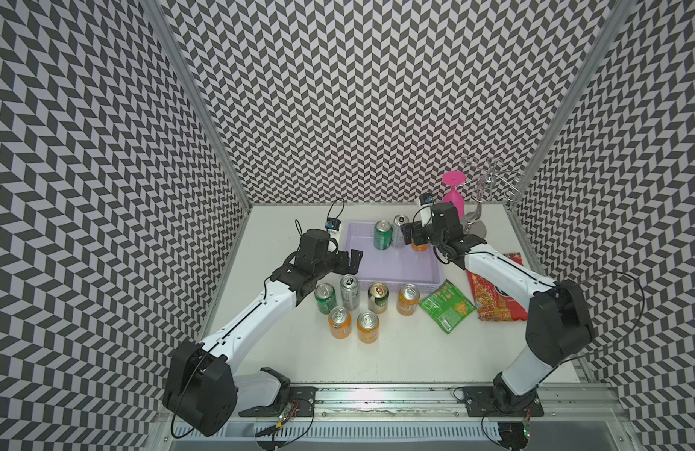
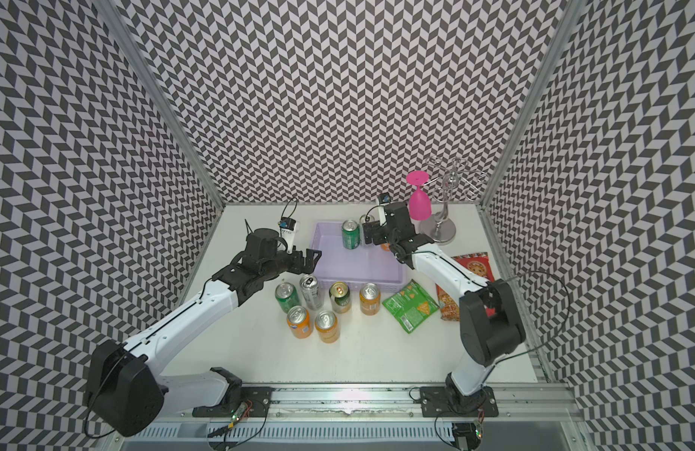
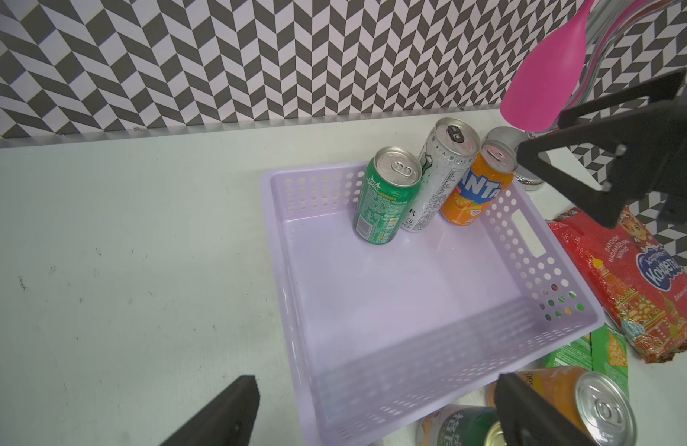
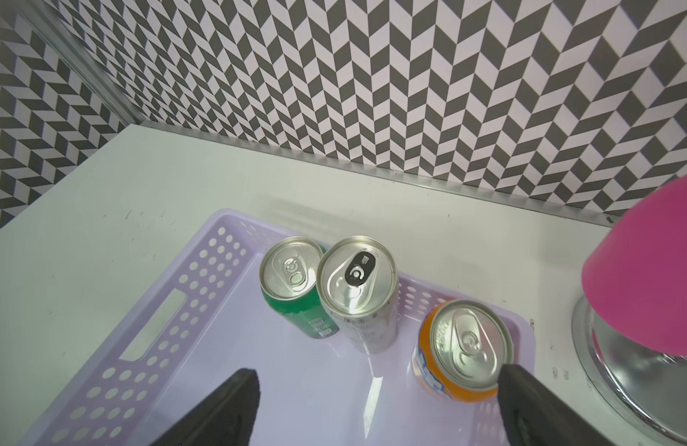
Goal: Take out the drinks from the basket
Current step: Pick up the drink from the basket.
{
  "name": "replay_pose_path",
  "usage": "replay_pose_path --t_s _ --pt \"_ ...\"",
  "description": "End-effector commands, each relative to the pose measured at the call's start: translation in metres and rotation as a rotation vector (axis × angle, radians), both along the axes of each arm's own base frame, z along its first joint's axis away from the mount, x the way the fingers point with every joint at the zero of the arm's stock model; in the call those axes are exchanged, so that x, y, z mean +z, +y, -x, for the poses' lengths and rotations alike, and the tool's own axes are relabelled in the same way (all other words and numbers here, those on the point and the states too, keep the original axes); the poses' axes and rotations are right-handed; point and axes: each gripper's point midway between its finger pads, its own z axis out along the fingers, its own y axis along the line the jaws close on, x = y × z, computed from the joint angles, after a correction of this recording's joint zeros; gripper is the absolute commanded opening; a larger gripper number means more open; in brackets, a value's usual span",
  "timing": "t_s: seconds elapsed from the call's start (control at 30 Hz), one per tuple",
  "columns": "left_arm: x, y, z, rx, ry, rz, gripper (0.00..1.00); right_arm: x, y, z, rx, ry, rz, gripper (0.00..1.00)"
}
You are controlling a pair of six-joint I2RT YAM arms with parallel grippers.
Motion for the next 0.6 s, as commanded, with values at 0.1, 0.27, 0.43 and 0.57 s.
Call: replay_pose_path --t_s 0.1,0.27,0.43,0.57 --pt "0.014 -0.003 -0.007 -0.014 -0.039 0.009 0.99 0.001 0.021 -0.038 0.019 -0.043 -0.024 0.98" --pt "0.012 -0.003 -0.006 -0.016 -0.035 0.009 0.99 -0.012 0.03 -0.058 0.01 -0.017 -0.029 0.94" --pt "0.01 -0.004 -0.006 -0.021 -0.029 0.012 0.99 -0.031 0.036 -0.068 0.008 0.015 -0.032 0.87" --pt "0.01 -0.004 -0.006 -0.022 -0.028 0.011 0.99 -0.043 0.04 -0.071 0.017 0.043 -0.03 0.81"
